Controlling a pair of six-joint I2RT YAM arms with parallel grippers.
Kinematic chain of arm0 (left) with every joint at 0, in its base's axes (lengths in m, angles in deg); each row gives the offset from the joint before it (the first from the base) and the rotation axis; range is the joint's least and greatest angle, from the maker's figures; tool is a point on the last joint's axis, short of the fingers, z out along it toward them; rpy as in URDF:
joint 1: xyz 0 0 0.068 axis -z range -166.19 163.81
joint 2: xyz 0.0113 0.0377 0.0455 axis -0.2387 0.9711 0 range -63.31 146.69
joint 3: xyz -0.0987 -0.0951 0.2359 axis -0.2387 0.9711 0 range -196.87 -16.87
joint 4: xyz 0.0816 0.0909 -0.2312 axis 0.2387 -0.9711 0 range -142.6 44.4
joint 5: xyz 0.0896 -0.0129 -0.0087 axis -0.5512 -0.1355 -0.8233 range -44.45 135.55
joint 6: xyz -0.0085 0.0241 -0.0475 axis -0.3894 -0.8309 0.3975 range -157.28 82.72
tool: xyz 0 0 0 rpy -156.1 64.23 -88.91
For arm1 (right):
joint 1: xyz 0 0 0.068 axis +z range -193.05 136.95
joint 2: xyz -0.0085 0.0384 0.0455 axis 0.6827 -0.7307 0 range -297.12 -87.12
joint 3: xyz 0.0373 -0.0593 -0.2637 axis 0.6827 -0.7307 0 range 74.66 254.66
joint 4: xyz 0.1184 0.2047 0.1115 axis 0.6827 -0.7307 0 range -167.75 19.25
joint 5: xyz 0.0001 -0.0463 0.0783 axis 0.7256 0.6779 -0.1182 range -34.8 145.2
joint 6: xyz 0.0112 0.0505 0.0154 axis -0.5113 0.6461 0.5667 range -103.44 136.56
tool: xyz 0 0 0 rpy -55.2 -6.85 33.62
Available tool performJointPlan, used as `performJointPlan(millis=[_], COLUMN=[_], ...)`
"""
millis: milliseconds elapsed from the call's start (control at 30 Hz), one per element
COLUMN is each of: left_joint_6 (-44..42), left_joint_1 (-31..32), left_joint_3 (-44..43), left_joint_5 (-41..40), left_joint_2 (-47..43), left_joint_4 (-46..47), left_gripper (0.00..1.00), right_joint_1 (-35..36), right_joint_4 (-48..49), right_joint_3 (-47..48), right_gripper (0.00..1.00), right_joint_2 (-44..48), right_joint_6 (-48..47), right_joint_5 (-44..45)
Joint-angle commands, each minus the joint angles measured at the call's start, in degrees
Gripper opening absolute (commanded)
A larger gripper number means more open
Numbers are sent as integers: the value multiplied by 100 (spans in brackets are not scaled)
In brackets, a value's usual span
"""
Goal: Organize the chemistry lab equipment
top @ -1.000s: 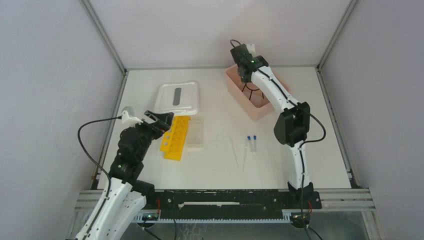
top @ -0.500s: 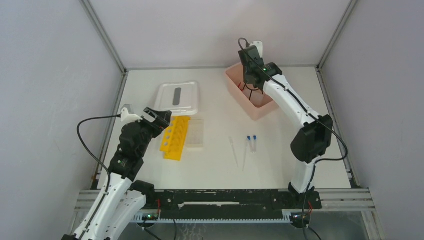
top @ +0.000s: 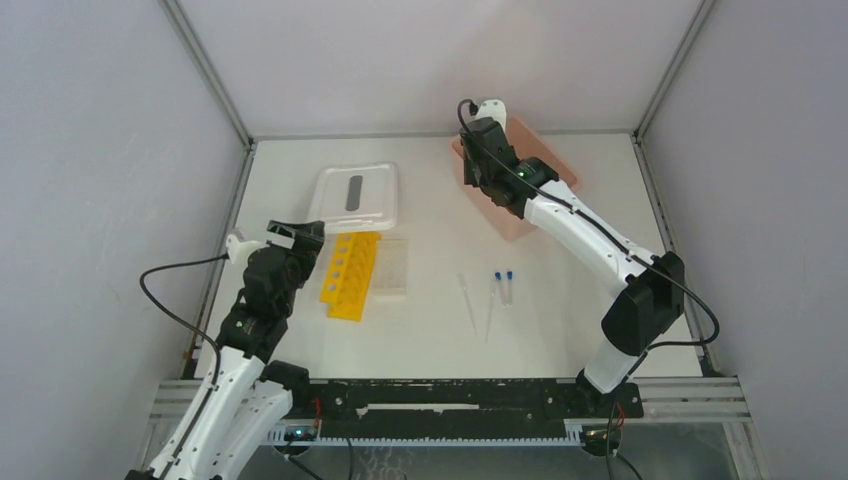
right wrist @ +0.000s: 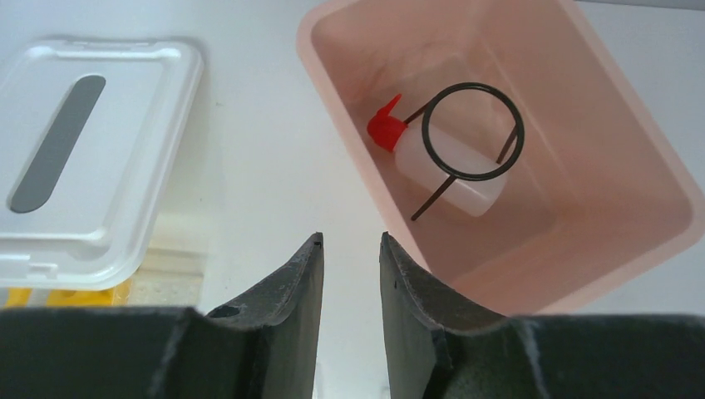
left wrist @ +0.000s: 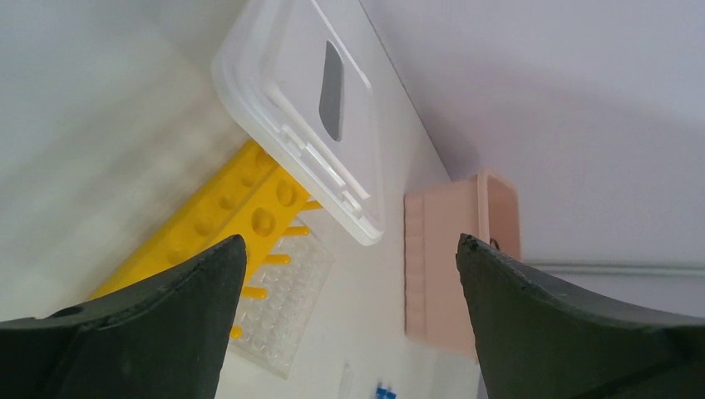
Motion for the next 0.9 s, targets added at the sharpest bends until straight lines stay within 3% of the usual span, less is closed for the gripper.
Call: performJointPlan(millis=[0, 467, 867], left_joint_6=[881, 826, 907], left_joint_1=[-165, -1219, -1361], left_joint_3=[205, 353, 242], left_joint_5=[-379, 809, 1115], left_joint_2=[118, 1563, 2611], left_joint_4=[276, 1340, 2130], left_gripper=[100, 100, 100], right_joint_1=[244, 425, 416], right_joint_4=[419, 711, 831], right_joint_3=[-39, -124, -131], right_gripper=[38, 40, 40], right_joint_2=[325, 80, -76], right_joint_6=[73, -20, -125], right_joint_5=[82, 27, 9])
